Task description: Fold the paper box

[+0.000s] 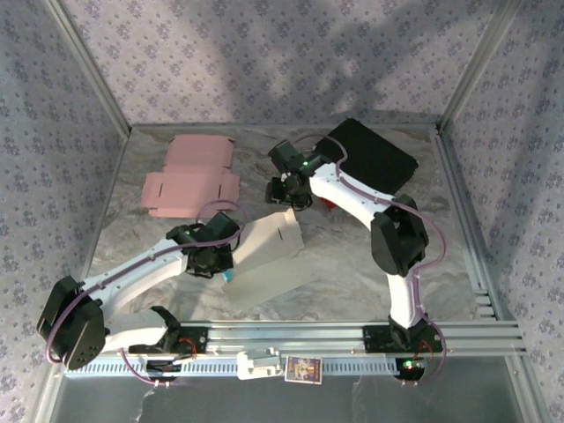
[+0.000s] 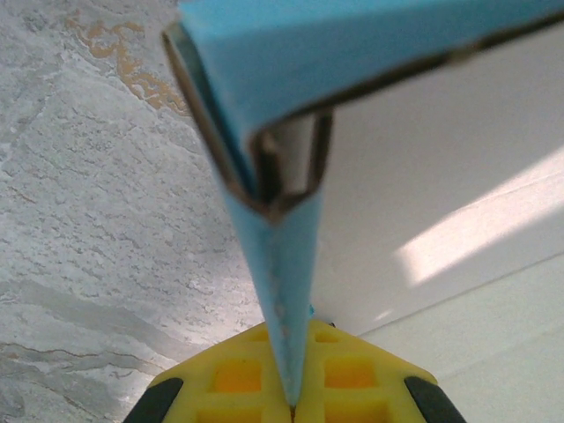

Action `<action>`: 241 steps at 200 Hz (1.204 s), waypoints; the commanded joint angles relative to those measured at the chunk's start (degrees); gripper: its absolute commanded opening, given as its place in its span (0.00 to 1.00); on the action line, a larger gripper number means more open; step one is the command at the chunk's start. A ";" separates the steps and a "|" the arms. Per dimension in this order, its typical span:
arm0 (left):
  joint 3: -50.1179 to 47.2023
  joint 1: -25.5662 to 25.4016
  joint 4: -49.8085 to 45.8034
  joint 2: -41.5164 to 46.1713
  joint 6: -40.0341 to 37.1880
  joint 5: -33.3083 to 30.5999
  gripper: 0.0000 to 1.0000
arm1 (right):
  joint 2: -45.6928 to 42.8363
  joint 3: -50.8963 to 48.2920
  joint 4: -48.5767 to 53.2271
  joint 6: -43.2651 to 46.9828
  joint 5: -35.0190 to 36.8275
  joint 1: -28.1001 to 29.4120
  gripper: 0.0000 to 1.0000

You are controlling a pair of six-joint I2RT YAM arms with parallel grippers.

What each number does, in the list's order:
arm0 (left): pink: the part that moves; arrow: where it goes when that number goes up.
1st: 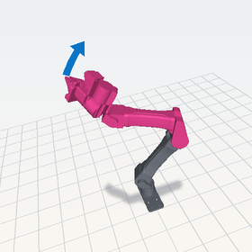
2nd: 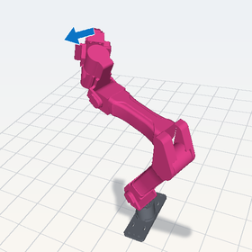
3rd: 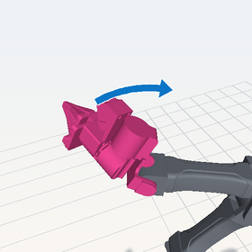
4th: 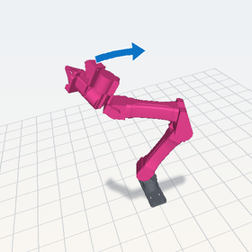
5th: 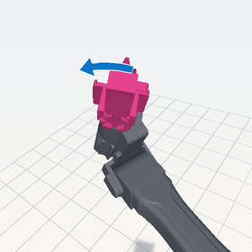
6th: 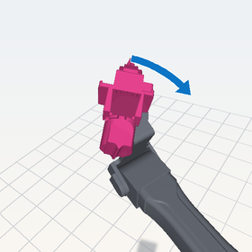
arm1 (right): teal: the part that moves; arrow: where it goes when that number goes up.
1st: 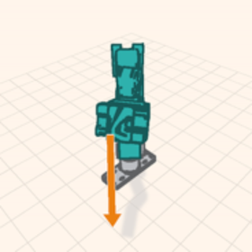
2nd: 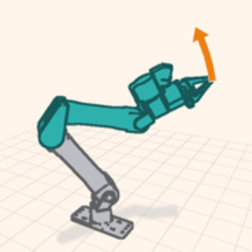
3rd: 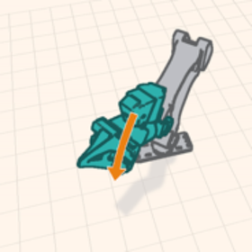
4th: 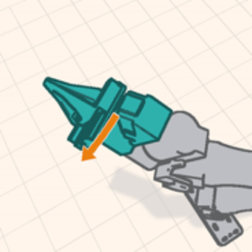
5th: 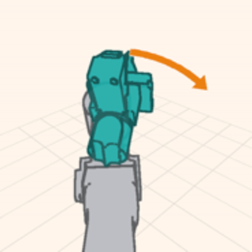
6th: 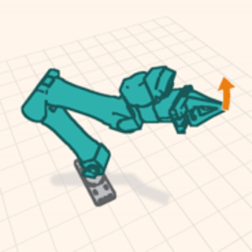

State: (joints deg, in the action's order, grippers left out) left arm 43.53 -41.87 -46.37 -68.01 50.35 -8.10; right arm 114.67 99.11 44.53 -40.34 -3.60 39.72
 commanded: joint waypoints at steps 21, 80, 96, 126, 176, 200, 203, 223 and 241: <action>-0.55 0.39 -1.80 0.12 -1.02 0.47 0.00 | 1.04 1.18 2.80 5.75 0.17 -0.79 0.57; -0.99 0.40 -0.72 0.13 -0.97 1.23 0.00 | 2.55 0.78 2.19 6.98 -3.08 0.00 0.60; -1.26 0.45 -0.74 0.10 -0.69 1.07 0.00 | 3.45 1.42 2.99 6.89 -4.35 0.00 0.60; -1.67 0.48 -0.26 0.50 -0.87 1.27 0.00 | 3.46 1.88 3.43 6.94 -6.37 0.18 0.62; -2.03 0.47 -0.59 0.86 -1.48 1.40 0.00 | 1.79 2.12 4.07 5.03 -7.15 0.25 0.63; -2.95 0.47 -0.89 2.13 -1.48 1.44 0.00 | 1.49 2.58 4.16 4.75 -6.84 -0.51 0.64; -3.08 0.49 -0.99 2.48 -1.40 1.44 0.00 | 1.52 2.62 4.09 4.74 -6.86 -0.59 0.64; -3.54 0.78 -1.35 3.58 -1.47 1.71 0.00 | 1.05 2.85 4.39 4.79 -6.47 -1.20 0.64; -3.54 0.89 -1.71 3.76 -1.41 1.85 0.00 | -0.39 2.93 4.66 4.79 -5.91 -1.09 0.64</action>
State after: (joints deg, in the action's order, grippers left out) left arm 40.60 -41.52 -45.30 -65.19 50.00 -6.61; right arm 117.10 100.14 46.61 -35.09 -9.87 38.96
